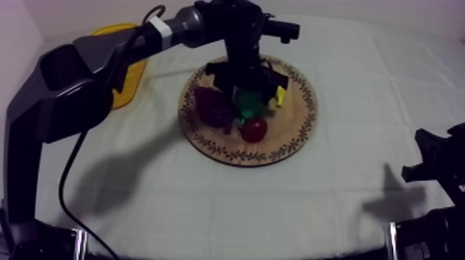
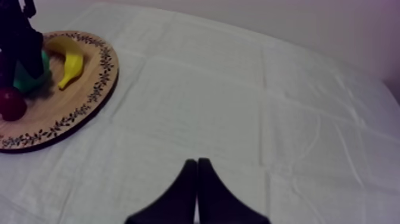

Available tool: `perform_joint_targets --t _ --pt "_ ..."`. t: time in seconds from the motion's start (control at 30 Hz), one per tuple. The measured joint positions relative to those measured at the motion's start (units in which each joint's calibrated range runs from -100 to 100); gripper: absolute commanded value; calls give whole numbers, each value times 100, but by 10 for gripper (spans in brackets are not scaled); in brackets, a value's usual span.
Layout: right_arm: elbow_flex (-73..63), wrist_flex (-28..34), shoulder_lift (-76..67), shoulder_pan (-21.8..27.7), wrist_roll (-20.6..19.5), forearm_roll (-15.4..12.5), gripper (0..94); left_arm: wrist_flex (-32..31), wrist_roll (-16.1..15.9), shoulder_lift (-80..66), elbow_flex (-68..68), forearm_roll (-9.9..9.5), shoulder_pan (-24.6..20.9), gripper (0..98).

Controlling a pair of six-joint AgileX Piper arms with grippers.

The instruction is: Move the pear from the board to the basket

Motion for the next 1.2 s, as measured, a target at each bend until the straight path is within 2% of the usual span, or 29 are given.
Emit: perform_joint_targets --t 0.17,0.33,0.67,0.87,1.2 --pt "0 0 0 0 0 0 3 207 -42 239 -314 -42 -19 564" --pt "0 0 0 0 0 0 3 252 -60 239 -494 -195 35 556" --pt "0 0 0 0 0 0 3 383 47 -1132 -192 -773 63 583" --pt "0 0 0 0 0 0 3 389 129 -2542 566 -1002 -302 590" --pt "0 0 0 0 3 0 3 321 83 -4419 2472 -1306 -1362 597"
